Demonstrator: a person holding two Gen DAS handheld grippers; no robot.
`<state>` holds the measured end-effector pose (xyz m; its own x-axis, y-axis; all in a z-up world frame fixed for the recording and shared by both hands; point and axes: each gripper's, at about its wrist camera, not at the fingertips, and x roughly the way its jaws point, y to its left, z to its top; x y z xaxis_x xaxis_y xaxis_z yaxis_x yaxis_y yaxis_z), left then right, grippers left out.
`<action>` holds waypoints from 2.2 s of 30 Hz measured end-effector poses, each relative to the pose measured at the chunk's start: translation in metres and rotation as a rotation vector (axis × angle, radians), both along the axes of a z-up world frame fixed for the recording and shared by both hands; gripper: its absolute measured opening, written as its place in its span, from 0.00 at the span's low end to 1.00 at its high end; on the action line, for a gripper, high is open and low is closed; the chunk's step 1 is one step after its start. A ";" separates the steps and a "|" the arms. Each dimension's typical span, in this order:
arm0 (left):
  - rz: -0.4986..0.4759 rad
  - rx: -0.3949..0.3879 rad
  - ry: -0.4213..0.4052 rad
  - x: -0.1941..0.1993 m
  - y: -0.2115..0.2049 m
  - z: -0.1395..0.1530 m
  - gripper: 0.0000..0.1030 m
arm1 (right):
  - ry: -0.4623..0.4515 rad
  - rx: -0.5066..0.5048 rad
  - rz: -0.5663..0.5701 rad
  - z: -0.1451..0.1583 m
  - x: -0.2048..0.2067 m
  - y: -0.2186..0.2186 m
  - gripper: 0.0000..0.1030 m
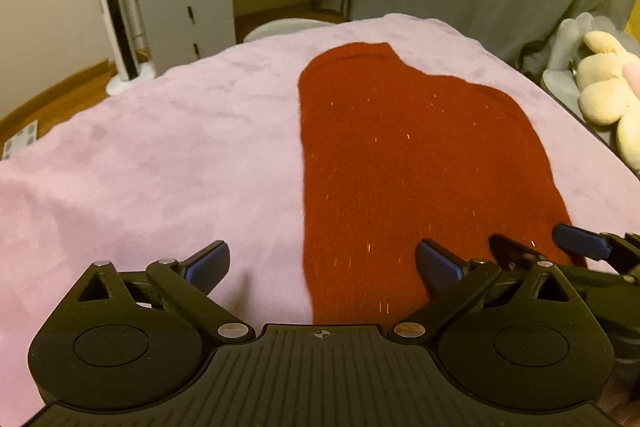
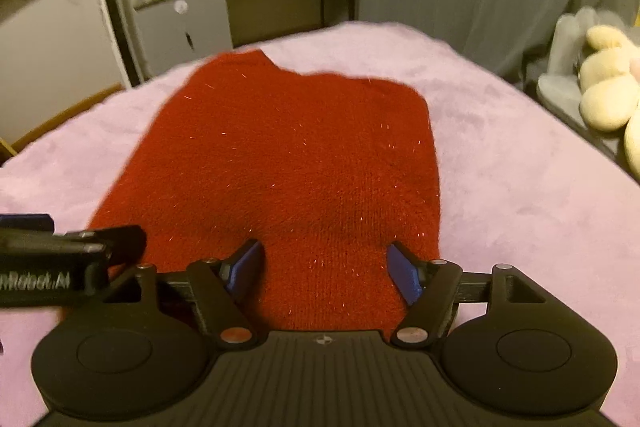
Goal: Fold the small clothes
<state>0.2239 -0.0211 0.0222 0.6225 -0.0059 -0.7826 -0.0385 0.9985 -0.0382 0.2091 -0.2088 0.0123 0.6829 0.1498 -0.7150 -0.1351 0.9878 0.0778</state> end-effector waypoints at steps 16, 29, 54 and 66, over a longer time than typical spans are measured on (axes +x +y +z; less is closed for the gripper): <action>0.010 0.089 0.040 -0.004 0.003 -0.024 1.00 | 0.121 -0.109 -0.017 -0.017 0.004 0.014 0.80; -0.017 0.077 -0.029 -0.080 -0.004 0.002 1.00 | 0.127 -0.024 0.009 0.008 -0.088 0.001 0.96; -0.001 0.139 0.015 -0.099 0.007 0.029 1.00 | 0.124 -0.005 -0.107 0.053 -0.113 -0.008 0.96; -0.005 0.117 0.028 -0.099 0.007 0.031 1.00 | 0.125 -0.002 -0.115 0.057 -0.113 -0.008 0.96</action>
